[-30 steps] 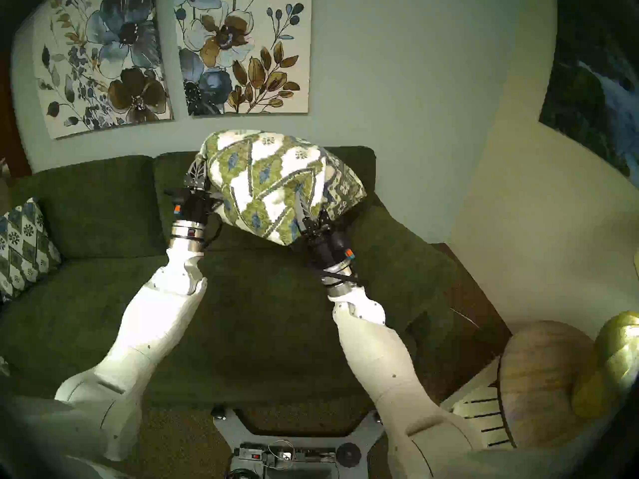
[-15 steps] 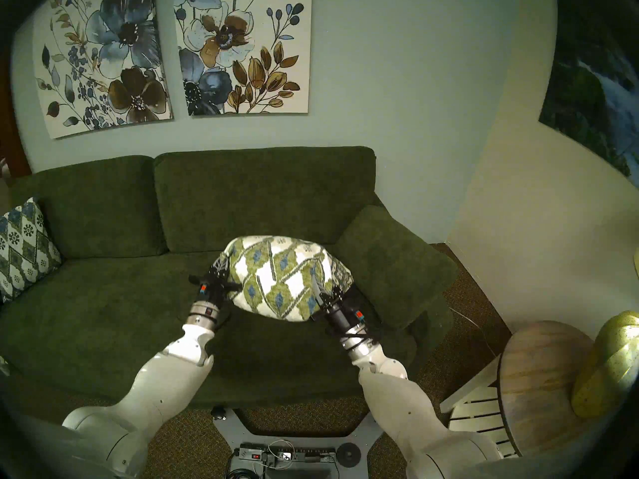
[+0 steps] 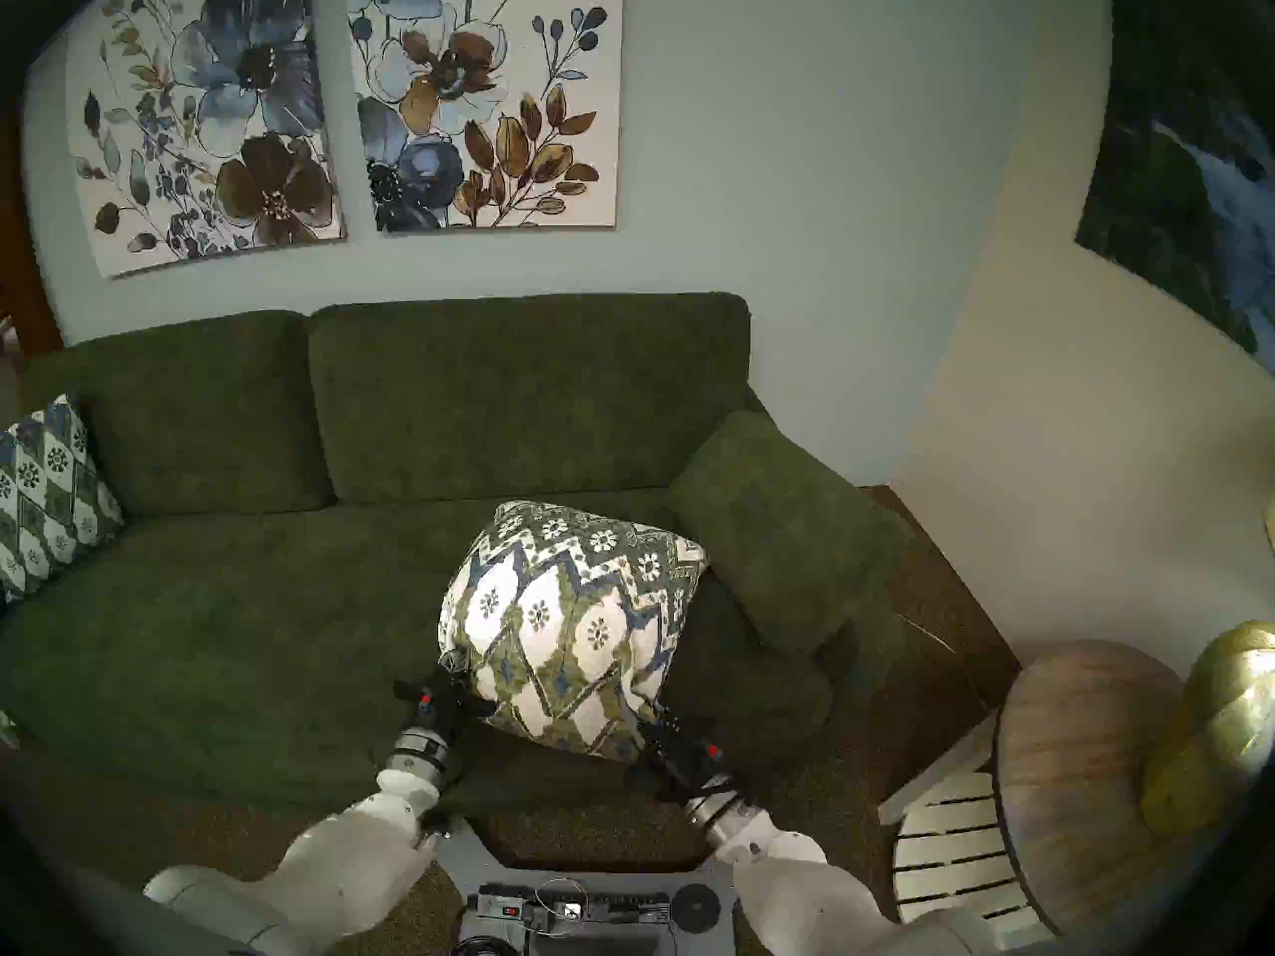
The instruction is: Fluff a cushion
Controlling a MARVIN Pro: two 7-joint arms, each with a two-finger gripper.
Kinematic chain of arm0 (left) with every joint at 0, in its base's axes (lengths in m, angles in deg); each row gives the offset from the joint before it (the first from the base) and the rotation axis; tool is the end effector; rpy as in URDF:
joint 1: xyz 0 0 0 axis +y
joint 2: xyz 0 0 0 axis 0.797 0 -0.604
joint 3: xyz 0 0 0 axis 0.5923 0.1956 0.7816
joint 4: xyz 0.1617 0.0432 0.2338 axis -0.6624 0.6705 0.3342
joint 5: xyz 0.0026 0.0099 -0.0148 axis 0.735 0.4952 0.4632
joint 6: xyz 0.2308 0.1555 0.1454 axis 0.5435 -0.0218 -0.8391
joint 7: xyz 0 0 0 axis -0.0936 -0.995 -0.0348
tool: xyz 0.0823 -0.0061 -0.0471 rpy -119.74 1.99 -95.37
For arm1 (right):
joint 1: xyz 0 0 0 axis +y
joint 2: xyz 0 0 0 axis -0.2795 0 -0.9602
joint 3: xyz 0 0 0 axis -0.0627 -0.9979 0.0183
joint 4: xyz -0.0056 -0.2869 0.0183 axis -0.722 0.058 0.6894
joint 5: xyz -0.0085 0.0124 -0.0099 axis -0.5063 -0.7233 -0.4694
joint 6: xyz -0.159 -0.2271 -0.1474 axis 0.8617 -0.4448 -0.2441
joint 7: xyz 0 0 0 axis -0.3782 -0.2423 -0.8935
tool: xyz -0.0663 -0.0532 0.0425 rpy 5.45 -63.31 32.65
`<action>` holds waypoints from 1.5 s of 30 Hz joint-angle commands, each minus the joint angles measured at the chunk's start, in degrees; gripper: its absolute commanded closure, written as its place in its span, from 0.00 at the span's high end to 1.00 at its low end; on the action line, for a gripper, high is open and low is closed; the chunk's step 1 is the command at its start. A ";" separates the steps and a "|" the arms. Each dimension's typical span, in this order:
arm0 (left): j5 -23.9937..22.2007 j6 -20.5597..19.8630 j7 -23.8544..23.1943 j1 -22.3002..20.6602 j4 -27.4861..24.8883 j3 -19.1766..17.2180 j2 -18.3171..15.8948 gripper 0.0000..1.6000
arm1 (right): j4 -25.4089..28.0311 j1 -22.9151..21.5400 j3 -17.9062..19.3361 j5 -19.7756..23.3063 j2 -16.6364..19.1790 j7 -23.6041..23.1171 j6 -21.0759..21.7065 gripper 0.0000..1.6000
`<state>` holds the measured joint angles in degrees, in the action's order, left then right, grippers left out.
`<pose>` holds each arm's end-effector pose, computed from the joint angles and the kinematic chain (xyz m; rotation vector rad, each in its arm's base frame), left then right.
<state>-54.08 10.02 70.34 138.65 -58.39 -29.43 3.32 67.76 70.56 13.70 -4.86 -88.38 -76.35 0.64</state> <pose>0.2948 0.0216 -0.5676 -2.3592 0.2364 -1.9983 0.2437 0.0351 -0.5713 -1.8626 -0.3654 -1.6794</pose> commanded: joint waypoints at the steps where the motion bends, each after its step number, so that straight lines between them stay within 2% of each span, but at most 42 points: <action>1: -0.06 -1.93 0.65 -3.46 2.52 0.72 4.02 0.00 | -1.97 -1.78 2.05 1.02 1.98 2.35 0.48 0.00; 6: -0.20 -2.35 1.45 -7.62 3.16 0.74 4.02 0.00 | 0.16 -3.74 2.83 1.30 0.91 2.36 -2.47 0.00; 7: 0.09 -1.86 1.48 -8.79 2.41 0.87 3.63 0.00 | 1.19 -4.17 2.58 0.92 0.61 1.87 -3.72 0.00; 10: 0.12 0.48 2.28 -9.99 -2.59 0.09 2.60 0.00 | 4.49 -6.53 2.45 0.95 -0.41 0.69 -3.81 0.00; 11: 0.06 1.48 2.52 -9.04 -2.56 -0.31 2.63 0.00 | 5.11 -7.12 2.43 0.97 -0.58 0.46 -3.81 0.00; 12: 0.03 1.23 2.73 -11.07 -4.39 -0.25 2.34 0.00 | 6.36 -7.98 2.41 0.93 -0.69 0.15 -3.81 0.00; 14: 0.29 3.06 3.15 -9.66 -4.19 -0.62 2.16 0.00 | 6.75 -7.66 2.54 0.93 -0.90 -0.13 -3.81 0.00; 15: 0.32 3.35 3.39 -11.78 -6.81 -0.69 1.87 0.00 | 8.81 -9.21 2.54 0.87 -0.79 -0.26 -3.81 0.00; 16: 0.48 4.26 3.57 -10.83 -6.09 -0.91 1.83 0.00 | 8.66 -8.98 2.60 0.82 -0.72 -0.38 -3.81 0.00; 17: 0.56 4.79 3.78 -12.24 -7.79 -1.05 1.66 0.00 | 10.05 -9.97 2.67 0.81 -0.64 -0.47 -3.81 0.00; 25: 1.71 9.70 4.94 -15.14 -13.57 -1.67 2.03 0.00 | 15.65 -13.03 3.30 0.98 -0.54 -0.98 -3.81 0.00; 27: 2.06 9.70 5.17 -14.69 -13.43 -1.83 2.08 0.00 | 15.76 -13.23 3.40 1.11 -0.70 -1.10 -3.81 0.00; 28: 2.14 9.70 5.28 -15.98 -15.48 -1.85 1.97 0.00 | 17.65 -14.00 3.36 1.09 -0.70 -1.17 -3.81 0.00; 34: 2.66 9.70 6.12 -17.89 -18.27 -2.64 1.55 0.00 | 20.11 -15.93 3.58 1.36 -0.87 -1.58 -3.81 0.00; 36: 3.01 9.70 6.65 -19.08 -20.78 -3.23 1.31 0.00 | 22.65 -17.24 3.78 1.58 -0.99 -1.72 -3.81 0.00; 38: 3.12 9.70 6.72 -19.02 -20.46 -3.36 1.29 0.00 | 22.05 -17.35 3.88 1.68 -1.08 -1.71 -3.81 0.00; 43: 4.16 9.70 7.35 -21.29 -24.75 -3.88 1.04 0.00 | 26.92 -19.49 4.48 2.15 -1.13 -1.71 -3.81 0.00; 45: 4.34 9.70 7.41 -21.36 -25.23 -3.85 1.09 0.00 | 27.05 -19.40 4.51 2.23 -1.19 -1.76 -3.81 0.00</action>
<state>-51.13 18.11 77.81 122.37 -77.98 -33.13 4.58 88.71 55.80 17.63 -2.88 -88.91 -77.13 -2.82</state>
